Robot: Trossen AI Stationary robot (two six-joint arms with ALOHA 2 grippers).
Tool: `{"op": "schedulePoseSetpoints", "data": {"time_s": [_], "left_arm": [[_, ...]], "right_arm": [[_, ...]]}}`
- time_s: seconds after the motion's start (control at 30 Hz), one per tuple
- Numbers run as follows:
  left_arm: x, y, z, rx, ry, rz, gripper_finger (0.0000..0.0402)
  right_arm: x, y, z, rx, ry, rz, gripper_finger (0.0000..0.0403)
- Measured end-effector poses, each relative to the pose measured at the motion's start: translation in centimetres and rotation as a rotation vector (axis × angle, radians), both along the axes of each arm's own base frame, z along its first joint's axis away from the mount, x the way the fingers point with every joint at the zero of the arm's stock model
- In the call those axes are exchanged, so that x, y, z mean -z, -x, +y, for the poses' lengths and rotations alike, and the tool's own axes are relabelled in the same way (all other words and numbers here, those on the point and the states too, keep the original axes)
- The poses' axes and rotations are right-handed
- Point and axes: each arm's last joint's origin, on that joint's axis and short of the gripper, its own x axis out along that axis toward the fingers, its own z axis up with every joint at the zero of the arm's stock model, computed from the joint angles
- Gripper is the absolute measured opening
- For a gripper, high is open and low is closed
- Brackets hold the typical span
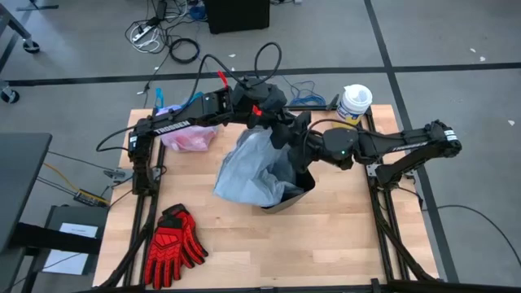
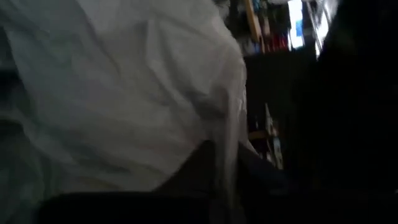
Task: Place trash/remove bag and relplace
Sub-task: Put the gray trash bag into the trash bin
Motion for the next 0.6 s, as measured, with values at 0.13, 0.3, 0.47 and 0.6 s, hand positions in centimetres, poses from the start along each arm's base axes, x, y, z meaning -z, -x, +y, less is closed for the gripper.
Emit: {"op": "schedulePoseSetpoints", "data": {"time_s": [0.13, 0.3, 0.47, 0.6], "left_arm": [[0.0, 0.0, 0.2, -0.025, -0.008, 0.002, 0.0002], [-0.3, 0.9, 1.0, -0.113, -0.033, 0.029, 0.0002], [0.1, 2.5, 1.4, -0.184, -0.022, 0.148, 0.0002], [0.4, 3.4, 1.1, -0.206, 0.000, 0.227, 0.0002]], "right_arm": [[0.0, 0.2, 0.3, 0.086, 0.006, -0.005, 0.0009], [-0.4, 1.4, 1.7, 0.060, -0.080, -0.065, 0.0001], [-1.3, 3.6, 2.6, 0.030, -0.214, -0.143, 0.0000], [-1.7, 5.7, 2.6, 0.000, -0.331, -0.159, 0.0000]]}}
